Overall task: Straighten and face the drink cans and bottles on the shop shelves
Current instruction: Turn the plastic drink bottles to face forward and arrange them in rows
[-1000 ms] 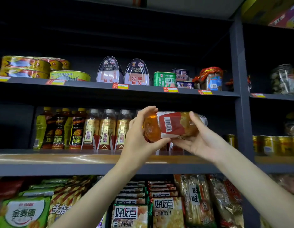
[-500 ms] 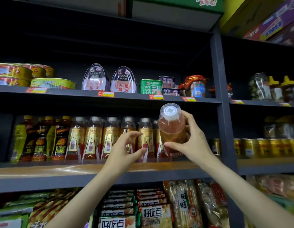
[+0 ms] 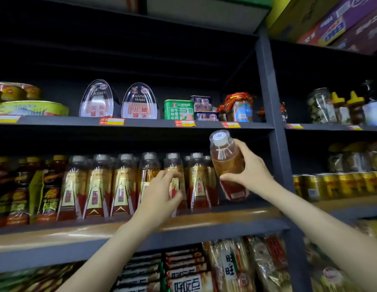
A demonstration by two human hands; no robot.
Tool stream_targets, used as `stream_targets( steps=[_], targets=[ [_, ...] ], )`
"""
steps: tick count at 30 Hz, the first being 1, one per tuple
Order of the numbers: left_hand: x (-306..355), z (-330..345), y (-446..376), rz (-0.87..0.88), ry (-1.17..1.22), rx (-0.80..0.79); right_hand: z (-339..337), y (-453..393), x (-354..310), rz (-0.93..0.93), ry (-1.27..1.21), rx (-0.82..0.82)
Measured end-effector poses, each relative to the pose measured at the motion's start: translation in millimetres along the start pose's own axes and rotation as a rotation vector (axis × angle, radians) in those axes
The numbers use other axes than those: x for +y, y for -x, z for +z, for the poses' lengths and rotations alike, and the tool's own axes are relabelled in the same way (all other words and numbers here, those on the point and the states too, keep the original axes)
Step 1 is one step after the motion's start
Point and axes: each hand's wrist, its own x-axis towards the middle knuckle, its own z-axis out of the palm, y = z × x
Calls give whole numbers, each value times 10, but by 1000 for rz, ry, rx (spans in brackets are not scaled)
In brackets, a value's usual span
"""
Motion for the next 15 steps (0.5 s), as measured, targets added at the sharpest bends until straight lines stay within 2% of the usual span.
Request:
stream_targets(
  steps=[7, 10, 15],
  targets=[
    [-115, 363, -516, 37, -215, -33, 374, -290, 723, 341, -5, -55],
    [-191, 538, -672, 26, -286, -70, 446, -358, 955, 401, 29, -74],
    [-358, 754, -806, 48, -567, -108, 412, -363, 1170, 424, -36, -311]
  ],
)
